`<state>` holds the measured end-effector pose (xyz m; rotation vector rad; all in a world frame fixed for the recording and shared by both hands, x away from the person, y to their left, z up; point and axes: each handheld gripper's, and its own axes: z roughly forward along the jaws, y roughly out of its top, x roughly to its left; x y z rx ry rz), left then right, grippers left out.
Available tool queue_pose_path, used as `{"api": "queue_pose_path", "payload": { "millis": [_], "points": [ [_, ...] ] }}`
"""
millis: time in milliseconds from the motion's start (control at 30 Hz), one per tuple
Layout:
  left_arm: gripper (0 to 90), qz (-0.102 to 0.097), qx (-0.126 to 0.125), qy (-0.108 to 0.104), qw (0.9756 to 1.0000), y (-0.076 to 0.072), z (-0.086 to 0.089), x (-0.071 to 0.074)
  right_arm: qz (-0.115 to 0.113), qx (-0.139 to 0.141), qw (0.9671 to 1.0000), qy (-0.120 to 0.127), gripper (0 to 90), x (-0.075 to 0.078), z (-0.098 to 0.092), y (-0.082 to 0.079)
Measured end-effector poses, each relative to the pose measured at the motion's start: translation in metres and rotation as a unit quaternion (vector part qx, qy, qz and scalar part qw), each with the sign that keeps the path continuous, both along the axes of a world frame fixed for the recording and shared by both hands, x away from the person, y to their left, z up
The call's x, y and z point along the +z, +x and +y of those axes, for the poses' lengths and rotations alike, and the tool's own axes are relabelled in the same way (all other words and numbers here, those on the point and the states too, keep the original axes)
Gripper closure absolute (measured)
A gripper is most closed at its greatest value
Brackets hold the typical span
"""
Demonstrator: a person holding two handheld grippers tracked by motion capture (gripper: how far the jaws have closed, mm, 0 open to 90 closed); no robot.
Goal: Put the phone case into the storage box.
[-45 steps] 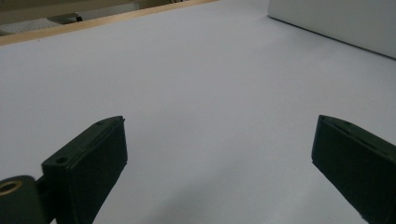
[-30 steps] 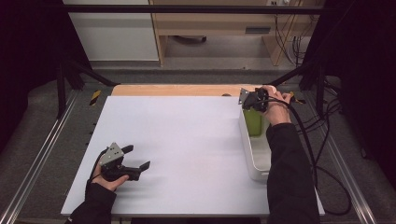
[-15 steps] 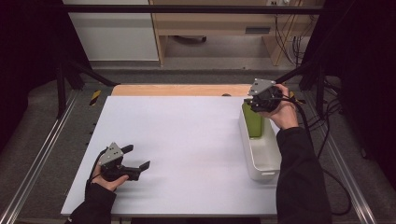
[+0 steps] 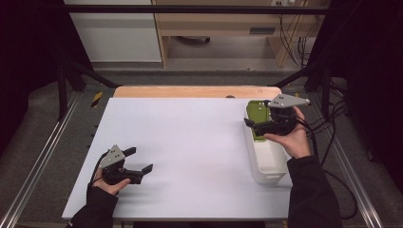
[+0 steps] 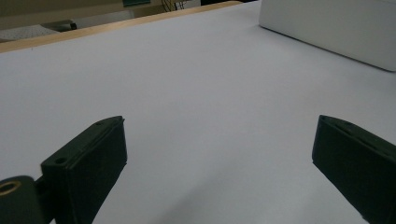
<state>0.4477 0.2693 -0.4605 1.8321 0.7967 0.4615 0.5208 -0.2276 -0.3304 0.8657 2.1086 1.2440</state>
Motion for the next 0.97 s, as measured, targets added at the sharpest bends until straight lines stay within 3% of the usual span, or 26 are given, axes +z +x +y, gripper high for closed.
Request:
{"api": "queue_pose_path", "payload": {
  "millis": [133, 267, 367, 500, 767, 967],
  "points": [
    [2.5, -0.001, -0.002, -0.004, 1.0, 0.0, 0.0, 0.001, 0.011, 0.003, 0.9987, 0.051, 2.1, -0.015, -0.008, -0.022],
    [2.2, -0.002, -0.006, -0.007, 1.0, -0.001, 0.0, 0.001, 0.023, 0.001, 0.9965, 0.08, 0.8, -0.028, -0.016, -0.037],
    [2.1, -0.003, -0.007, -0.009, 0.9999, -0.001, -0.001, 0.002, 0.023, 0.004, 0.9961, 0.085, 0.7, -0.037, -0.023, -0.048],
    [2.1, -0.005, -0.011, -0.01, 0.9999, -0.002, -0.002, 0.002, 0.007, 0.015, 0.9952, 0.096, 0.5, -0.05, -0.031, -0.064],
    [2.0, -0.009, -0.015, -0.016, 0.9997, -0.003, -0.002, 0.004, 0.011, 0.009, 0.994, 0.109, 0.6, -0.066, -0.043, -0.078],
    [2.0, -0.011, -0.015, -0.018, 0.9997, -0.003, -0.002, 0.005, 0.011, 0.004, 0.9934, 0.114, 0.6, -0.071, -0.049, -0.082]
  ]
}}
